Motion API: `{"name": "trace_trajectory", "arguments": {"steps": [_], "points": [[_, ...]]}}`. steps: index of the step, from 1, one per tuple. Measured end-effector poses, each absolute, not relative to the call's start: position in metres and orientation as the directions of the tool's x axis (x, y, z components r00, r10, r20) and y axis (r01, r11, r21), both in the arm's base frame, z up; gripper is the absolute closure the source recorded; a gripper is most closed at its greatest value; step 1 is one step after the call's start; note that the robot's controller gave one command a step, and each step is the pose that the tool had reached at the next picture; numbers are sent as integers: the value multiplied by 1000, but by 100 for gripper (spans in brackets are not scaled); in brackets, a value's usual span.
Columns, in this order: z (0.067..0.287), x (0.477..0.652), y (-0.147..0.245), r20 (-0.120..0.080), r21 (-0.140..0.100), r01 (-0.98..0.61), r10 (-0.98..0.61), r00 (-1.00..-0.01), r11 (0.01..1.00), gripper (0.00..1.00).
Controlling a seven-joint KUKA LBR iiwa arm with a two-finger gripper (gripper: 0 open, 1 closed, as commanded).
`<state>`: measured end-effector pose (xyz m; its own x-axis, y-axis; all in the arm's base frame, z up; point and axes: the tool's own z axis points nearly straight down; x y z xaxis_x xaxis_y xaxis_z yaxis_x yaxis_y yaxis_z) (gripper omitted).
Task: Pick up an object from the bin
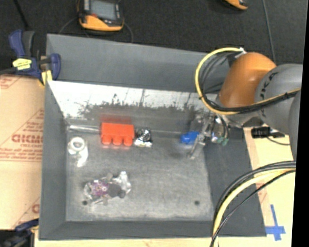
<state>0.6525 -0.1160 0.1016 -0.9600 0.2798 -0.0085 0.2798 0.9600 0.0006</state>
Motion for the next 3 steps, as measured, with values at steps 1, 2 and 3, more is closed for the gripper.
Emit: {"name": "trace_trajectory", "arguments": {"steps": [1, 2, 3], "points": [[75, 656, -138, 1, 2, 508, 508, -861, 861, 0], [72, 652, -117, -1, -3, 622, 622, -783, 783, 0], [72, 653, -116, -3, 0, 621, 621, -784, 784, 100]]}}
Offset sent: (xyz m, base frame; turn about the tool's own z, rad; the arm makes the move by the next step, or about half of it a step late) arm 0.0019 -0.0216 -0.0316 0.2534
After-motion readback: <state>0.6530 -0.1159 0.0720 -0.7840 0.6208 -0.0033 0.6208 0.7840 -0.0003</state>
